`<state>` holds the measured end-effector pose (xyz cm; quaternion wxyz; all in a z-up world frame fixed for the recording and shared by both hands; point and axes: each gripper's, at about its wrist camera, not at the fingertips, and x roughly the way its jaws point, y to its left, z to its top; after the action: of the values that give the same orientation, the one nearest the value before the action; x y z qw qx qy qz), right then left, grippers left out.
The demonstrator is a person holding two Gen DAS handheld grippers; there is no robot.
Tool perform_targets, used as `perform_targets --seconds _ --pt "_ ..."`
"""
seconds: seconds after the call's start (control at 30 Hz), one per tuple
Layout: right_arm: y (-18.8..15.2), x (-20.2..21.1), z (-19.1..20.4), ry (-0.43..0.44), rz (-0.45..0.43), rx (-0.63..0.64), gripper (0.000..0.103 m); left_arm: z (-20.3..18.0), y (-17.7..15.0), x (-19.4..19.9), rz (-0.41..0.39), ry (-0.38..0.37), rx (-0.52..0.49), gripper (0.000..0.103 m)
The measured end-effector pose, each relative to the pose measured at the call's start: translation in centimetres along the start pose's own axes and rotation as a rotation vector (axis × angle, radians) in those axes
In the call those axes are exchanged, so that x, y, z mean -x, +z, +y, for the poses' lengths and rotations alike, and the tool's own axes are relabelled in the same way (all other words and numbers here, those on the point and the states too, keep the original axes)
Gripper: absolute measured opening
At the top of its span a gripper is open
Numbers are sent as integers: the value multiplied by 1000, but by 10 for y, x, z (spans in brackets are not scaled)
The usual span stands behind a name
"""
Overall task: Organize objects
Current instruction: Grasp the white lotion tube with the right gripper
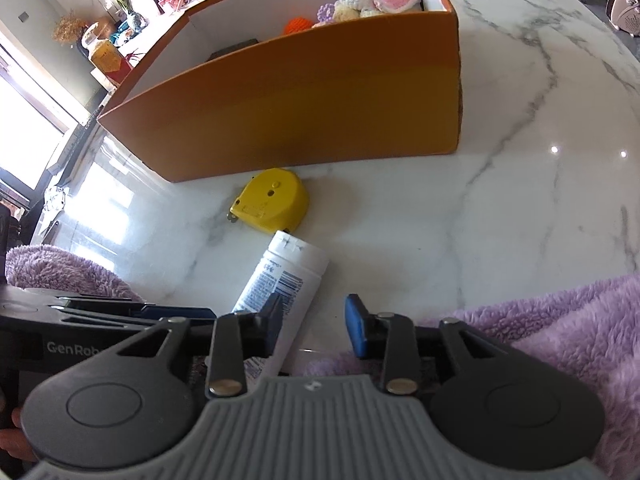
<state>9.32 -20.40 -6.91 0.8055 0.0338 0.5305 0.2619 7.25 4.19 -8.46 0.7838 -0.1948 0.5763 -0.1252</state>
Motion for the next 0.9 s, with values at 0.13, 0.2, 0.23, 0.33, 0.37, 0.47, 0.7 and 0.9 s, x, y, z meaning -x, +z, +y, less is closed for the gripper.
perform_targets --seconds 0.13,0.2,0.23,0.33,0.37,0.47,0.7,0.9 --pt "3 -4 11 38 11 -13 55 5 6 15 -78 88 14 51" --pt "7 -12 18 36 25 -11 60 2 10 21 -111 141 -5 51" --pt "7 -15 21 25 30 -8 62 1 11 23 -121 153 -11 51" --pt "7 -25 27 11 55 -7 62 -3 13 25 -131 167 -26 51" --pt "8 -28 29 3 63 -9 62 -4 13 24 -132 177 -34 51" --pt "9 -32 37 -20 56 24 66 -5 14 21 -128 204 -55 51" --pt "9 -39 55 -120 28 144 55 3 16 21 -118 201 -39 51" --pt "13 -34 39 -92 40 105 50 3 22 19 -129 182 -64 51"
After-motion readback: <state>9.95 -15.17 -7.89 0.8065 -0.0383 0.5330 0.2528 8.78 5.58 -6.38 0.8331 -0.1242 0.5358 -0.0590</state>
